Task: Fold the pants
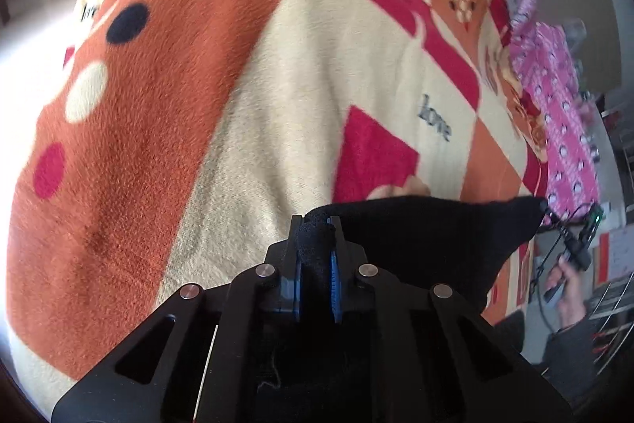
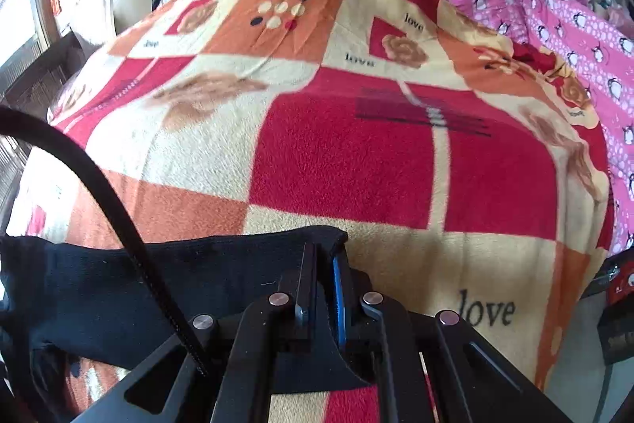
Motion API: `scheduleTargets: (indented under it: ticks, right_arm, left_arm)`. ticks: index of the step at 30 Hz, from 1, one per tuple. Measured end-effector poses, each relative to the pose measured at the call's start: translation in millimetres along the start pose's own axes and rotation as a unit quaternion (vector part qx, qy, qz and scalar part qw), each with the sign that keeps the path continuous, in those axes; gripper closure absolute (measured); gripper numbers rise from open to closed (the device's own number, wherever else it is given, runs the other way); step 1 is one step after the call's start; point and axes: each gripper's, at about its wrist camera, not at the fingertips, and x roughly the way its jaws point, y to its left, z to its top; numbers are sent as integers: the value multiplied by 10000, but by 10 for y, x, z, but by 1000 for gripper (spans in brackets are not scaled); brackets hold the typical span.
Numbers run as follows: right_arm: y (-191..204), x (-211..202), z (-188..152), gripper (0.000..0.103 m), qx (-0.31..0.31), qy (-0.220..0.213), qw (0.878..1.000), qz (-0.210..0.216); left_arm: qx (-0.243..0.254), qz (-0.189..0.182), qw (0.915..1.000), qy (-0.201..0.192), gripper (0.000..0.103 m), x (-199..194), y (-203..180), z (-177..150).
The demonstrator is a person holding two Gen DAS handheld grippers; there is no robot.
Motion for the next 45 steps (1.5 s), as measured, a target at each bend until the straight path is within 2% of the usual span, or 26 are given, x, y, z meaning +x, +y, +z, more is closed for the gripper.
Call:
scheduleTargets:
  ticks: [6, 9, 17, 22, 27, 31, 34, 37, 39, 42, 44, 45]
  right_arm:
    - [-51, -647, -137, 99, -17, -259, 9997, 4]
    - [-79, -1002, -377, 102, -67, -302, 9995, -54]
    - [-105, -1613, -1296, 102, -109, -230, 9996, -112]
    - [-77, -1943, -1826, 102, -126, -258, 9995, -114]
    - [-16, -1864, -2429, 102, -192, 91, 9997, -100]
    - [61, -1760, -2816, 102, -260, 295, 9992, -92]
    - [91, -1723, -2998, 102, -243, 387, 9989, 49]
    - [118, -1706, -3092, 101, -489, 507, 9967, -404]
    - [56, -1699, -3122, 99, -452, 643, 9957, -494]
    - [-47, -1755, -3155, 89, -315, 787, 9948, -564]
    - [-105, -1818, -3160, 75, -307, 792, 9922, -912]
    - [-132, -1847, -3136, 75, -274, 799, 9890, -1216]
  left_arm:
    - [633, -155, 9966, -504, 94, -577, -224, -235]
    - [833, -294, 9941, -622, 94, -781, -246, -448]
    - [1096, -601, 9898, -690, 94, -1006, -231, -1116]
    - [1171, -805, 9868, -771, 94, -1141, -142, -1377]
    - [1234, -934, 9865, -530, 93, -983, 79, -1622]
    - [1064, -816, 9900, -441, 92, -919, 218, -1745]
    - [815, -722, 9929, -488, 86, -960, 332, -1749]
    - [393, -647, 9948, -686, 81, -1095, 523, -1708]
    - [-2, -376, 9947, -956, 81, -1253, 681, -1682]
    - [-250, -342, 9913, -1243, 81, -1465, 721, -1658]
    - [-237, -516, 9892, -1350, 80, -1554, 591, -1628]
    - [-190, -598, 9890, -1337, 79, -1564, 467, -1603]
